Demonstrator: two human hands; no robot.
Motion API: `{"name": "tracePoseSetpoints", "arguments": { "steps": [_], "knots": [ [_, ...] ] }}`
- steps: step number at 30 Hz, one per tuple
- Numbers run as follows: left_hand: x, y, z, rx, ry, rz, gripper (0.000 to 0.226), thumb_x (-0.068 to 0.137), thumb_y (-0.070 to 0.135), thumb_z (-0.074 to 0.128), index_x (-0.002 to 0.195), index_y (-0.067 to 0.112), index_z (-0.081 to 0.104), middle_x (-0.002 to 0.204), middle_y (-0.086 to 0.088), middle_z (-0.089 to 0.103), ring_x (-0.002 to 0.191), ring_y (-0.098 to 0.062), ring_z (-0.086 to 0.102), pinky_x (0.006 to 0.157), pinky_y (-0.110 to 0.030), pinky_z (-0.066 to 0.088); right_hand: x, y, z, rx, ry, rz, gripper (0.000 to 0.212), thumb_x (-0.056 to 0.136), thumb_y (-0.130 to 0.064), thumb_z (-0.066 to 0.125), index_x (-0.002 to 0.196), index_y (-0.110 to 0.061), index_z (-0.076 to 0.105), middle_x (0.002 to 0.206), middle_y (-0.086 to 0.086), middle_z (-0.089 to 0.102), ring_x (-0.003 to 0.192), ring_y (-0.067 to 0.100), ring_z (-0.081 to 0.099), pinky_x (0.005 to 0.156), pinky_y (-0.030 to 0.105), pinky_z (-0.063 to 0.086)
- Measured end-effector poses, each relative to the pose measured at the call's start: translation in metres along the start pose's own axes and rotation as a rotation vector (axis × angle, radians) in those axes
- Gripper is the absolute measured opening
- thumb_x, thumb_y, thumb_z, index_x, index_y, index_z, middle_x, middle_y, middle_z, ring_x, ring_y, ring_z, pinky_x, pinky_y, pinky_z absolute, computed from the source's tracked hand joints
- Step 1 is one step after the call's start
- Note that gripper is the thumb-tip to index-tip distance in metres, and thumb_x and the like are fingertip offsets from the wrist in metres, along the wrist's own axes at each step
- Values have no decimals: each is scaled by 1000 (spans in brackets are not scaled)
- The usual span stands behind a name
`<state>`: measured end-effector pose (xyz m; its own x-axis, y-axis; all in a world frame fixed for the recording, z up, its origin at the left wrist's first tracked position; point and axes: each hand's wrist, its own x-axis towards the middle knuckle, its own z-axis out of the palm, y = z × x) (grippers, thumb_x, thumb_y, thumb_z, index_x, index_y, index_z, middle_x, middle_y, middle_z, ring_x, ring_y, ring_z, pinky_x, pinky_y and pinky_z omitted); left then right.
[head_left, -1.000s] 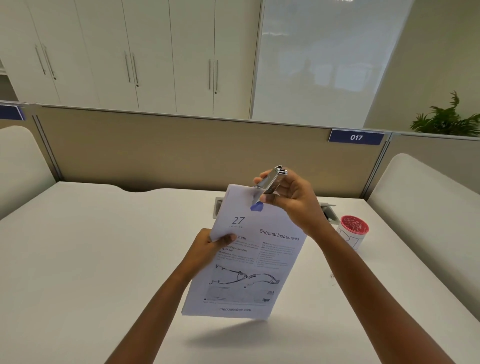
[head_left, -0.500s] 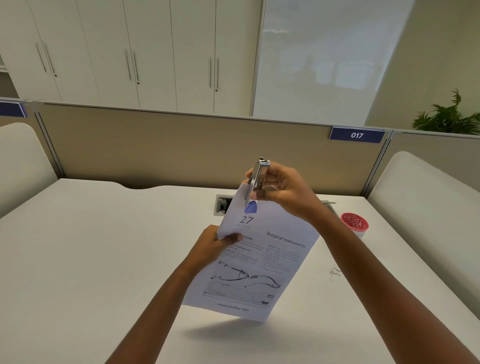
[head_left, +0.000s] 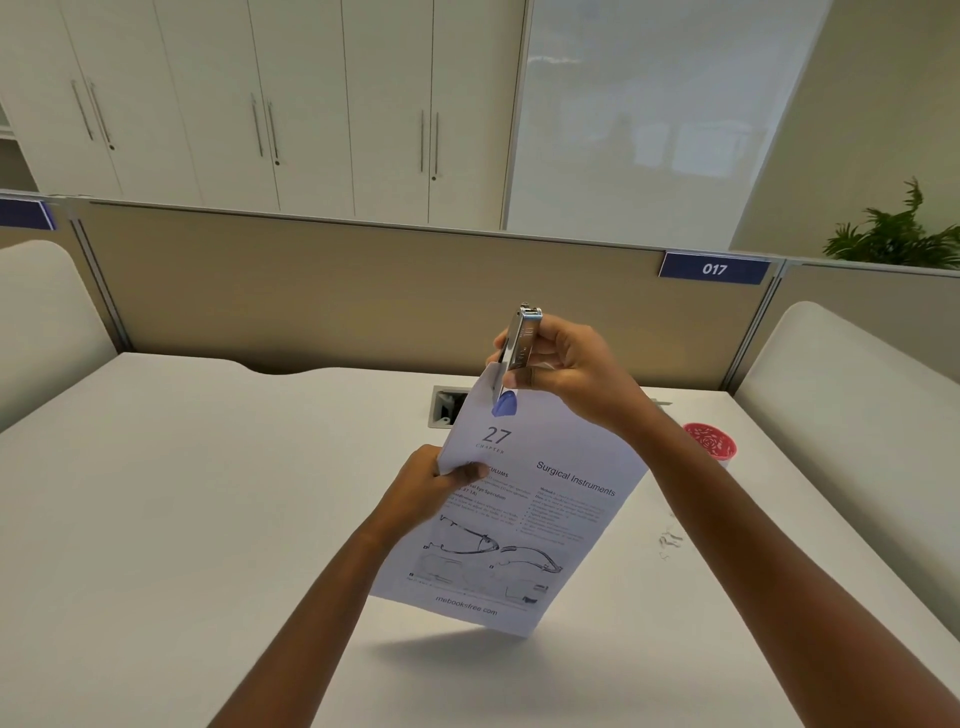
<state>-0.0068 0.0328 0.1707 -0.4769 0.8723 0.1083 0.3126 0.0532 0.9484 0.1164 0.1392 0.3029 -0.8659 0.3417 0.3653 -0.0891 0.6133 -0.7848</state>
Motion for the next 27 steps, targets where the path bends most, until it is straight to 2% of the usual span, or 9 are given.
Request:
{"name": "tracePoseSetpoints", "arguments": {
  "steps": [4,8,10,12,14,18,22,24,27],
  "knots": [
    [1,-1,1,-1,3,1,21,89,17,52,110,12,55,100,-7,62,74,-13,61,56,-12,51,0,3,4,-13,49,-20,29,75,6,66,95,-12,54,95,5,63,88,21,64,89,31,50],
    [2,-2,1,8,14,-2,21,89,18,53,109,13,54,100,-7,62,75,-16,61,59,-15,50,-1,10,12,-48,118,-44,28,79,6,61,94,-15,50,88,-1,63,77,-3,63,81,11,49],
    [3,-3,1,9,22,0,20,89,17,52,108,13,54,99,-8,62,75,-16,60,61,-15,50,-3,13,16,-63,160,-55,26,81,4,59,94,-16,49,88,0,63,79,-1,62,78,8,48],
    [3,-3,1,17,29,-1,19,89,17,53,108,13,54,99,-7,62,74,-16,59,62,-17,49,-5,14,19,-87,193,-73,24,82,3,58,95,-16,49,84,-8,62,80,0,61,75,6,47],
    [3,-4,1,21,33,0,18,89,18,53,107,15,54,98,-7,62,74,-15,60,62,-18,49,-6,15,23,-107,222,-84,24,82,3,58,96,-15,50,82,-17,58,78,-1,60,74,7,46],
    [3,-4,2,24,34,3,15,88,18,54,104,17,53,97,-7,62,74,-18,60,64,-21,49,-6,20,26,-108,286,-87,24,80,7,56,99,-8,53,80,-19,57,71,-6,62,77,18,51],
    [4,-5,3,29,41,-10,16,88,22,57,103,17,52,97,-7,61,74,-17,59,63,-21,48,-7,26,28,-112,308,-97,22,81,10,55,97,-5,53,79,-18,57,70,-13,61,72,8,49],
    [4,-6,3,39,44,-17,21,86,27,59,102,16,52,95,-7,61,72,-15,59,61,-17,48,-7,27,28,-118,313,-101,19,81,10,55,98,0,54,80,-17,57,70,-13,62,71,6,49],
    [4,-4,4,66,65,6,19,88,20,56,105,13,54,95,-8,61,70,-12,58,55,-10,47,-8,24,28,-124,301,-117,20,80,12,54,97,2,54,78,-16,58,70,-9,62,72,7,49]
  ]
}}
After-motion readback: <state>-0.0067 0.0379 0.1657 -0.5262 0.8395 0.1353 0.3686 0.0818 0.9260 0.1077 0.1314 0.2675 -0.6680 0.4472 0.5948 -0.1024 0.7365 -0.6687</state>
